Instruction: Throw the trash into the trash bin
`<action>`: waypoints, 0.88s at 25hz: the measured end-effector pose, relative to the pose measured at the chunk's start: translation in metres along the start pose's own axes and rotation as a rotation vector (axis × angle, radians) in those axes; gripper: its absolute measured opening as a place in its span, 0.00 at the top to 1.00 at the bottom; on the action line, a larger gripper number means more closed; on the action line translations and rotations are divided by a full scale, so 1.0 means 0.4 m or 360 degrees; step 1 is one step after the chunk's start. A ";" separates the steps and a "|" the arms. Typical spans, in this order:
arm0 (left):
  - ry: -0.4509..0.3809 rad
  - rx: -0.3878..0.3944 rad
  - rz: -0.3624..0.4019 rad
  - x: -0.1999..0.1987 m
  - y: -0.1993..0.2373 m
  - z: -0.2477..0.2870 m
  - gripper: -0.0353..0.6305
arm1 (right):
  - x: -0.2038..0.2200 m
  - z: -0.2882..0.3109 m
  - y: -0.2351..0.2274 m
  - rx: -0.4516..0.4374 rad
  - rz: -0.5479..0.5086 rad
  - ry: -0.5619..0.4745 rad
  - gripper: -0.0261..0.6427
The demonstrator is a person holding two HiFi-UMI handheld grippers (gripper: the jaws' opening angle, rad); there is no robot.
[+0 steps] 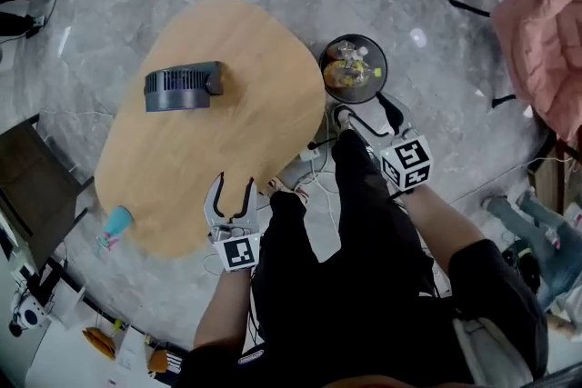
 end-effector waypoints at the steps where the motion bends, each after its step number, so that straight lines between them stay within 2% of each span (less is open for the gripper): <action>1: 0.0000 0.0014 0.0042 -0.017 -0.001 -0.046 0.55 | -0.023 -0.069 0.048 -0.0053 0.0020 -0.0031 0.44; 3: -0.0026 -0.0017 0.0047 -0.048 0.007 -0.126 0.55 | -0.089 -0.177 0.140 -0.0187 0.0036 -0.0115 0.46; 7: -0.0153 -0.0239 0.0002 -0.117 0.071 -0.212 0.55 | -0.309 -0.248 0.258 -0.0449 -0.0083 -0.0445 0.50; 10: -0.0139 -0.0311 -0.0088 -0.172 0.082 -0.370 0.57 | -0.442 -0.367 0.389 -0.0593 -0.0067 -0.0518 0.57; 11: -0.0135 -0.0325 -0.0103 -0.193 0.081 -0.427 0.59 | -0.475 -0.412 0.431 -0.0634 -0.0056 -0.0526 0.62; 14: -0.0204 -0.0450 -0.0128 -0.270 0.117 -0.550 0.67 | -0.588 -0.493 0.519 -0.0749 -0.0083 -0.0564 0.71; 16: -0.0307 -0.0594 -0.0163 -0.332 0.160 -0.604 0.74 | -0.684 -0.513 0.558 -0.0841 -0.0172 -0.0628 0.81; 19: -0.0441 -0.0761 -0.0170 -0.421 0.209 -0.686 0.84 | -0.806 -0.543 0.624 -0.0976 -0.0307 -0.0706 0.89; 21: -0.0522 -0.0833 -0.0167 -0.478 0.231 -0.743 0.93 | -0.866 -0.571 0.671 -0.1056 -0.0369 -0.0744 0.91; 22: -0.0570 -0.0868 -0.0170 -0.506 0.240 -0.773 0.94 | -0.892 -0.586 0.695 -0.1085 -0.0394 -0.0759 0.92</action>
Point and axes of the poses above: the fingertips, and each gripper's own axes: z forward along the fingers, y to its left, x out of its underside, the point moved 8 cm from there along -z, backward along the fingers, and after that the axes turned 7 degrees about x, right-handed, at the moved point
